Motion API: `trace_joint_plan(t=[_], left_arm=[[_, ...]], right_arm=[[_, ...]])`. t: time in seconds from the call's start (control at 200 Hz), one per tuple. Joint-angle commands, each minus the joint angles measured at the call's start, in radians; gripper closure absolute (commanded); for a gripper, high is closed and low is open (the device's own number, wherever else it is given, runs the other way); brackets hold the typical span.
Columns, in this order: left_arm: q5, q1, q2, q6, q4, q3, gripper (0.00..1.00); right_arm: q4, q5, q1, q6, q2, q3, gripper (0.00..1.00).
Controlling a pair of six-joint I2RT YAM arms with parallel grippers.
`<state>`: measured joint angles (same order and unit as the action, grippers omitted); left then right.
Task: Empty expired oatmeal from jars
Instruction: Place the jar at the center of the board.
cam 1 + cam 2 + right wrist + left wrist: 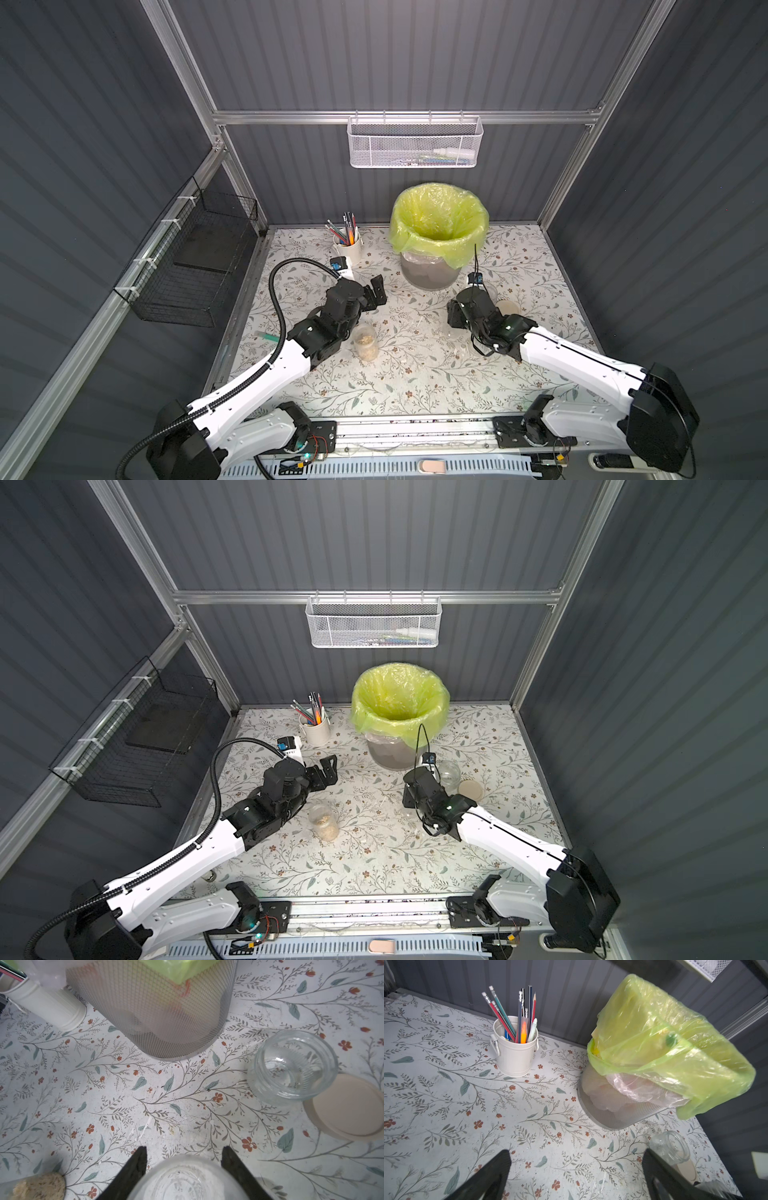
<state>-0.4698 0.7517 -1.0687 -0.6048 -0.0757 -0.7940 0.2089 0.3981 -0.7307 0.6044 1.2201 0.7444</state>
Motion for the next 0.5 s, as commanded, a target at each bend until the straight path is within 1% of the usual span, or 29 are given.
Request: trace_joint_plan(t=[0.0,0.12,0.235,0.495], left_arm=[[-0.008,-0.002,0.017,0.014,-0.004,0.024,0.0],[0.016,-0.002,0.022,0.017,0.003,0.044,0.0],[0.044,-0.002,0.011,0.022,0.017,0.056,0.0],[0.094,-0.002,-0.047,0.037,0.036,0.037,0.0]], right_arm=[[-0.105,0.072,-0.019,-0.104,0.011,-0.002,0.56],[-0.199,0.083,-0.027,-0.163,0.028,-0.035,0.55],[-0.239,0.095,-0.032,-0.204,0.041,-0.06,0.54],[-0.368,0.172,-0.035,-0.239,0.048,-0.175,0.54]])
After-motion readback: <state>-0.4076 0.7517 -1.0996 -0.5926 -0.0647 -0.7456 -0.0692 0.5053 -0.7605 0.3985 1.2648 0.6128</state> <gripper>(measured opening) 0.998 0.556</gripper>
